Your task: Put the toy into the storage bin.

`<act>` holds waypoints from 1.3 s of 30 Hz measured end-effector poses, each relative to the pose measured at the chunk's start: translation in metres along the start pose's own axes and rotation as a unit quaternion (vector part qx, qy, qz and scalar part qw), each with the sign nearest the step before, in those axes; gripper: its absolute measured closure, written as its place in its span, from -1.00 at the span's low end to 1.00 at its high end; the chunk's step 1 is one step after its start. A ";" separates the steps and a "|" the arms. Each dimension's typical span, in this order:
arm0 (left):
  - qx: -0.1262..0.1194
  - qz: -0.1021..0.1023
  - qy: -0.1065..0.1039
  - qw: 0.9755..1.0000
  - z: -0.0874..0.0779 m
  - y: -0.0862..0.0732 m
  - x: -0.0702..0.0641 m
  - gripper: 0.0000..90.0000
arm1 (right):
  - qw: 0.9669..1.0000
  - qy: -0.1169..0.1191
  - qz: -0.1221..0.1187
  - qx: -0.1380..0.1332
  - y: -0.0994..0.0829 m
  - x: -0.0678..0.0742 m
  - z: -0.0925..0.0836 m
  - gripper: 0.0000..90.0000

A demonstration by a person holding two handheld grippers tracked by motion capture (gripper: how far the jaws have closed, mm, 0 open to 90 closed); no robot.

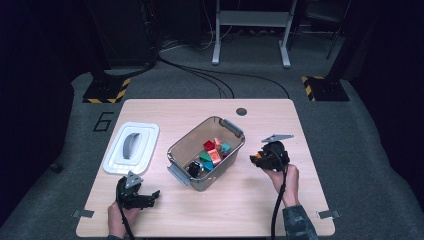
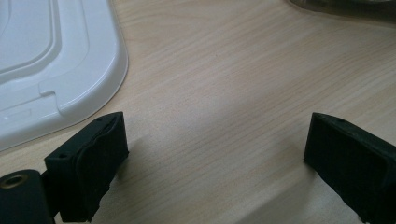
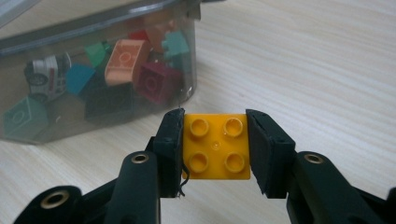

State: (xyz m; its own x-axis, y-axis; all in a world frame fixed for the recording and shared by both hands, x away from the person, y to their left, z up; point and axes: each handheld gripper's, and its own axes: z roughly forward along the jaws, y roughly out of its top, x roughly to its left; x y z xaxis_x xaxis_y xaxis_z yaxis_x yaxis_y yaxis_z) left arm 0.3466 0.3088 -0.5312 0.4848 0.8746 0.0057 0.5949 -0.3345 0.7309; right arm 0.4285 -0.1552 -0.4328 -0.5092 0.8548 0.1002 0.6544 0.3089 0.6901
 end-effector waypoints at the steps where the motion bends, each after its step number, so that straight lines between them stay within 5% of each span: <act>1: 0.000 0.000 0.000 1.000 0.000 0.000 0.000 -0.87 | 1.000 -0.002 -0.006 -0.002 0.004 -0.002 -0.001 0.31; 14: 0.000 0.000 0.000 1.000 0.000 0.000 0.000 -0.87 | 1.000 -0.021 0.000 -0.018 0.034 -0.008 -0.011 0.31; 23: 0.000 0.000 0.000 1.000 0.000 0.000 0.000 -0.87 | 0.999 -0.027 -0.018 -0.034 0.055 -0.006 -0.020 0.31; 39: 0.000 0.000 0.000 1.000 0.000 0.000 0.000 -0.87 | 0.997 -0.006 -0.062 -0.047 0.089 0.033 -0.030 0.30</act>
State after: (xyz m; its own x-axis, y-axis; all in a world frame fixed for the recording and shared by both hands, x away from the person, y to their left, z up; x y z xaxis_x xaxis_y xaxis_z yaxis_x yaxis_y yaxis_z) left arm 0.3466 0.3088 -0.5312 0.4847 0.8746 0.0059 0.5946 -0.3345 0.7311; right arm 0.4534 -0.1119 -0.3469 -0.5766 0.8170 0.0020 0.5308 0.3727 0.7612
